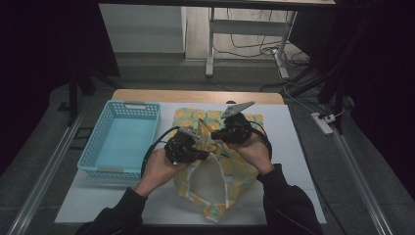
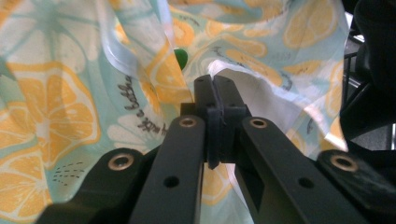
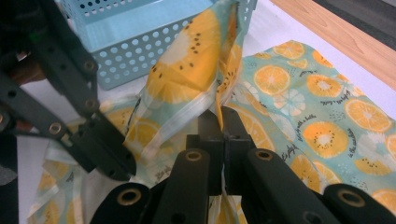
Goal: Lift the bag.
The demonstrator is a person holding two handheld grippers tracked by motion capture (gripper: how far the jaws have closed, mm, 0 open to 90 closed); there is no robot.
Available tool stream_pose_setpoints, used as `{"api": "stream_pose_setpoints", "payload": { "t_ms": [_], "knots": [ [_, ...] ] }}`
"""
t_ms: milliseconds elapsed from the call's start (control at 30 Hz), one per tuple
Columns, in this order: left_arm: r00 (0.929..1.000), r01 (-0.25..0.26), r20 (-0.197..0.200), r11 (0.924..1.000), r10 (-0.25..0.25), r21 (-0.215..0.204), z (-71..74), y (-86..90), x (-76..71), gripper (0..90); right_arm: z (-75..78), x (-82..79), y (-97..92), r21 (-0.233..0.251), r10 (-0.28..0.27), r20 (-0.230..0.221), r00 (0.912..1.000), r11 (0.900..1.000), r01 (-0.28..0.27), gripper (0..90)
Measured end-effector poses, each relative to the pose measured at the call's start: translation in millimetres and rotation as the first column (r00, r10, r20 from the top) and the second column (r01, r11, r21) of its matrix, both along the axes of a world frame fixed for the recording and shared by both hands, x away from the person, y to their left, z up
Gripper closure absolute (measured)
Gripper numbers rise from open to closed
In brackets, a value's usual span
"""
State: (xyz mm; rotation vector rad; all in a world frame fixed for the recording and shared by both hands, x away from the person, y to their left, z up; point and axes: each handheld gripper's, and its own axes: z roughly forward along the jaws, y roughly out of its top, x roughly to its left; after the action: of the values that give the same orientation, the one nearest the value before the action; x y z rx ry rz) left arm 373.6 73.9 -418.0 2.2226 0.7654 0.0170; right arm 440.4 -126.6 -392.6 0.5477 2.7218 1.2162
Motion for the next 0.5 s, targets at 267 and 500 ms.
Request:
{"api": "stream_pose_setpoints", "payload": {
  "t_ms": [267,500],
  "knots": [
    [1.0,-0.006,0.004,0.9998,0.006,-0.02,15.1,7.0,6.6,89.8,9.6,-1.7,-1.4,0.001,-0.001,0.004,1.0,1.0,0.001,90.0],
    [0.9999,-0.01,0.009,0.9986,0.011,-0.051,28.6,15.5,14.1,89.7,18.2,-2.5,-0.9,0.003,0.005,0.005,1.0,1.0,-0.005,90.0]
  ]
}}
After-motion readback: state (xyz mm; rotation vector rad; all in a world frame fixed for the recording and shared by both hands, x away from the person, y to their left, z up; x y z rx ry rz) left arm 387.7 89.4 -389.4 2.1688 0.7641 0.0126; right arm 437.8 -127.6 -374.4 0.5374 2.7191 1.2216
